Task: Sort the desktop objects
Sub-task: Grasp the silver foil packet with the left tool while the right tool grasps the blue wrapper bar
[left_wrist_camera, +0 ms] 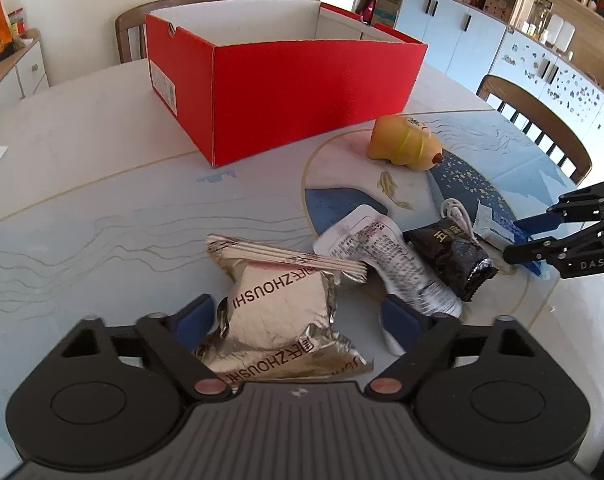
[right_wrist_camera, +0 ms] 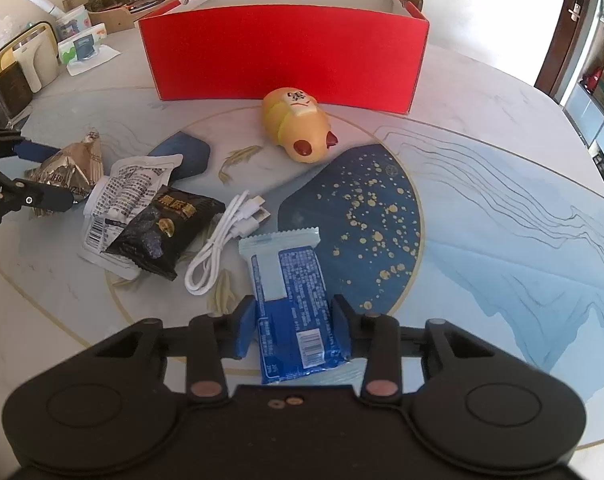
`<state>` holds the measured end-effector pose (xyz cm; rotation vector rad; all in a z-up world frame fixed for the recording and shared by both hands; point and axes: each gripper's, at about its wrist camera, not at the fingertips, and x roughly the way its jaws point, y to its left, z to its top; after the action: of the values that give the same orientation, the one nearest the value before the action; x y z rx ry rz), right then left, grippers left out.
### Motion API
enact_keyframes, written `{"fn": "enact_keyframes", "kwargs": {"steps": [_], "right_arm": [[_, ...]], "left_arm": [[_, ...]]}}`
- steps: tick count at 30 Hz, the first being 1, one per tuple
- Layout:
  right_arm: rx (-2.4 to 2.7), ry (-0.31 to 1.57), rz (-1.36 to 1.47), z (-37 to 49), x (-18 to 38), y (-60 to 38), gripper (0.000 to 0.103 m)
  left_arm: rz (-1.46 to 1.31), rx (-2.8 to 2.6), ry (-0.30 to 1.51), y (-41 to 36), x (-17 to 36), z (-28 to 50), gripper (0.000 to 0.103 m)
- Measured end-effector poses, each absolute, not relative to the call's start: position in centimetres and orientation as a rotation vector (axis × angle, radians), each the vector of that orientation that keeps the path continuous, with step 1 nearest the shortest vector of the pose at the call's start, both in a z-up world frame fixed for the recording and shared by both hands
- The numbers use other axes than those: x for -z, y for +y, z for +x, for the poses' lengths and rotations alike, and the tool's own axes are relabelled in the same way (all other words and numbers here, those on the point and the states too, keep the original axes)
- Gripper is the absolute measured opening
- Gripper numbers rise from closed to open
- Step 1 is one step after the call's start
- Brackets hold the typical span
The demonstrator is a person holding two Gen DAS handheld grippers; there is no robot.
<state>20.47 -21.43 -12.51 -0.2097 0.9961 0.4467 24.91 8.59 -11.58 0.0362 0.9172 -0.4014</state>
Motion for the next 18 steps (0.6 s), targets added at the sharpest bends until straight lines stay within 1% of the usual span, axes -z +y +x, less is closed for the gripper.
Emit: {"fn": "enact_keyframes", "kwargs": {"steps": [3,5,8,13,16,18], "right_arm": [[-0.434,1.002,-0.197,20.4,12.4,-21.5,0.038],[-0.425,1.007,-0.188,20.4,12.4,-21.7,0.038],[-0.414,1.015,-0.175,20.3,12.4,-22.0,0.038],[-0.398,1.025,-0.146,20.3,12.1,-22.4,0.038],[-0.394,1.015,-0.134,20.2,11.7,-22.5,0.038],[-0.391,1.008,-0.123,20.1,11.4,-22.6,0.038]], "left_arm": [[0.031,0.392,0.913,8.6,11.5,24.7,0.081],[0.019,0.379,0.91,8.7,11.4,24.6,0.072],[-0.019,0.361,0.914,9.2,11.3,24.7,0.063],[-0.034,0.334,0.913,9.3,11.1,24.5,0.056],[-0.03,0.326,0.903,9.0,10.9,24.1,0.05],[-0.03,0.318,0.9,8.8,10.8,24.0,0.05]]}}
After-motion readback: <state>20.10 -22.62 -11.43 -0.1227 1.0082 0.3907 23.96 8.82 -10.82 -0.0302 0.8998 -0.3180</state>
